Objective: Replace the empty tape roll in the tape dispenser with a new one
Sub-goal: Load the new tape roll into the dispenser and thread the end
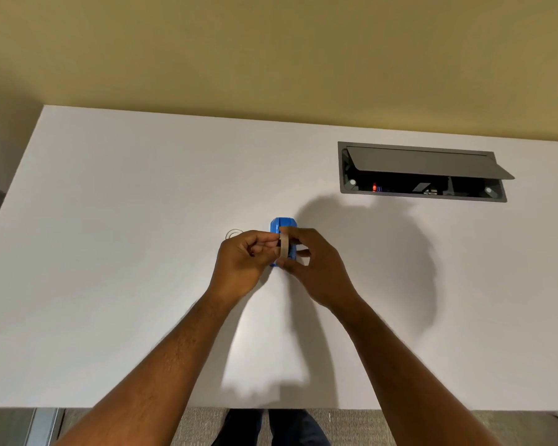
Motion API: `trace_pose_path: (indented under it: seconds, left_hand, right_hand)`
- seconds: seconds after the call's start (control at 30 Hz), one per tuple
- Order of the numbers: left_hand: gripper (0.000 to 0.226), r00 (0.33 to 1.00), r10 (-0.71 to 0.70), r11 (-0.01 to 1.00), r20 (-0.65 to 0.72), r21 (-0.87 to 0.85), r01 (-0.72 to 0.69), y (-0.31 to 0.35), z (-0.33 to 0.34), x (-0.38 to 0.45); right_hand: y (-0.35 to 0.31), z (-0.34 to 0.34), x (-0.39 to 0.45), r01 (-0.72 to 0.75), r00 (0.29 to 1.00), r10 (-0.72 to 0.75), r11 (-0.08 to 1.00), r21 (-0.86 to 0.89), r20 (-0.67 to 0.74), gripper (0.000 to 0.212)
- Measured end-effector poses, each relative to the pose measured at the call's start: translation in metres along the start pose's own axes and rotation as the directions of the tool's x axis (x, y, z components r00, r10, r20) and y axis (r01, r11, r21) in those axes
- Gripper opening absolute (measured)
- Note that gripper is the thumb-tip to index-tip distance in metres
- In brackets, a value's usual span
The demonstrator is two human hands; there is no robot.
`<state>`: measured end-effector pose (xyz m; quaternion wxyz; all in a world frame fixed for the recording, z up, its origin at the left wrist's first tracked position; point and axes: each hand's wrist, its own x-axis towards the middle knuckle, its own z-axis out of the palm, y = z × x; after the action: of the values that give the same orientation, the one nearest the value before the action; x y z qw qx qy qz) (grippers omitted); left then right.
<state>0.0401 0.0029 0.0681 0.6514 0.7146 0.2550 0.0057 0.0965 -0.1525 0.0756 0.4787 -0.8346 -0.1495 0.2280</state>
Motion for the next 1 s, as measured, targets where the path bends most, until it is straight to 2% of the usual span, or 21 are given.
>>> trace_pose_path:
  seconds: [0.23, 0.37, 0.5, 0.67, 1.0]
  left_hand:
    - [0.026, 0.993, 0.097, 0.988, -0.073, 0.128, -0.087, -0.008, 0.008, 0.027]
    - [0.032, 0.985, 0.077, 0.972, -0.152, 0.232, -0.040, -0.017, 0.004, 0.035]
    - [0.040, 0.996, 0.043, 0.952, -0.079, 0.307, -0.017, -0.020, 0.006, 0.038]
    - [0.036, 0.996, 0.084, 0.953, -0.020, 0.294, -0.074, -0.013, 0.011, 0.035]
    - [0.039, 0.998, 0.043, 0.946, -0.035, 0.324, -0.030, -0.024, 0.014, 0.041]
  right_hand:
    - [0.000, -0.011, 0.033, 0.047, 0.999, -0.050, 0.969, -0.243, -0.006, 0.051]
    - [0.005, -0.009, 0.046, 0.044, 0.999, -0.043, 0.948, -0.316, 0.010, 0.049]
    - [0.010, -0.005, 0.051, 0.061, 0.998, -0.045, 0.931, -0.359, 0.053, 0.048]
    - [0.012, -0.003, 0.055, 0.089, 0.996, -0.075, 0.923, -0.374, 0.051, 0.048]
    - [0.009, 0.000, 0.062, 0.165, 0.986, -0.130, 0.848, -0.503, 0.104, 0.045]
